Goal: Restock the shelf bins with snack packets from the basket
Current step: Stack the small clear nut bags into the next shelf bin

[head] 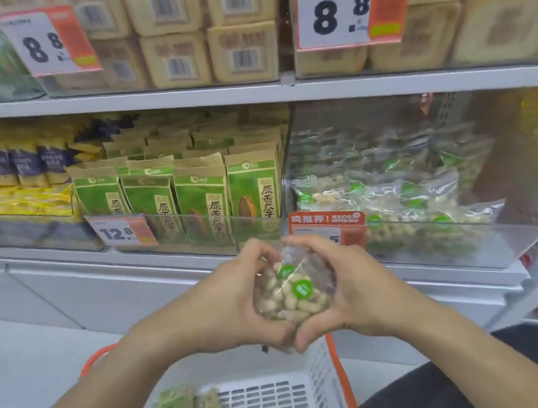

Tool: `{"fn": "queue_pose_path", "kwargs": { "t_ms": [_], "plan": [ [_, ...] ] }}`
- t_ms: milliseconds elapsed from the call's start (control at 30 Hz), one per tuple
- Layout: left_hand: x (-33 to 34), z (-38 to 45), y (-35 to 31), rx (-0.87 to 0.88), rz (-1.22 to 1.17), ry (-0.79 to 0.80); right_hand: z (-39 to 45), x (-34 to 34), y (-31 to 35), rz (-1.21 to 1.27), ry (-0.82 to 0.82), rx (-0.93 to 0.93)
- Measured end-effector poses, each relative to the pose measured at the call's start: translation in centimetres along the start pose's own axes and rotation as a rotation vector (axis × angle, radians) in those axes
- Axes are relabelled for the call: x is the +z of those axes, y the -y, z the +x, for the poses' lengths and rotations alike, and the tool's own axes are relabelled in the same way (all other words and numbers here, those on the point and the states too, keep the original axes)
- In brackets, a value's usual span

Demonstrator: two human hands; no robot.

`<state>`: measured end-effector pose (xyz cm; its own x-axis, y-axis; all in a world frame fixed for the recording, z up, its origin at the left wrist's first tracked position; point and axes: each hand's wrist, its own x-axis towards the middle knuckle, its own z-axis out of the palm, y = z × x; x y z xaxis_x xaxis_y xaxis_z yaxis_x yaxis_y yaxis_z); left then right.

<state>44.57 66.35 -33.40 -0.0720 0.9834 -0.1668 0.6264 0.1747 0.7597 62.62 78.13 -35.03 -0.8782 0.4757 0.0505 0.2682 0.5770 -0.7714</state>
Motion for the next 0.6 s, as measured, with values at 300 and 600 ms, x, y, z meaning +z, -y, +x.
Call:
{"fn": "queue_pose_path", "kwargs": {
  "t_ms": [300,600],
  "plan": [
    [3.0,4.4,-3.1,0.301,-0.283,-0.258,-3.4,-7.3,-0.8,-0.028,-0.323,-0.061],
    [7.1,14.1,-12.0,0.510,0.191,-0.390,-9.0,-16.6,-3.5,-0.434,-0.890,0.007]
  ]
}}
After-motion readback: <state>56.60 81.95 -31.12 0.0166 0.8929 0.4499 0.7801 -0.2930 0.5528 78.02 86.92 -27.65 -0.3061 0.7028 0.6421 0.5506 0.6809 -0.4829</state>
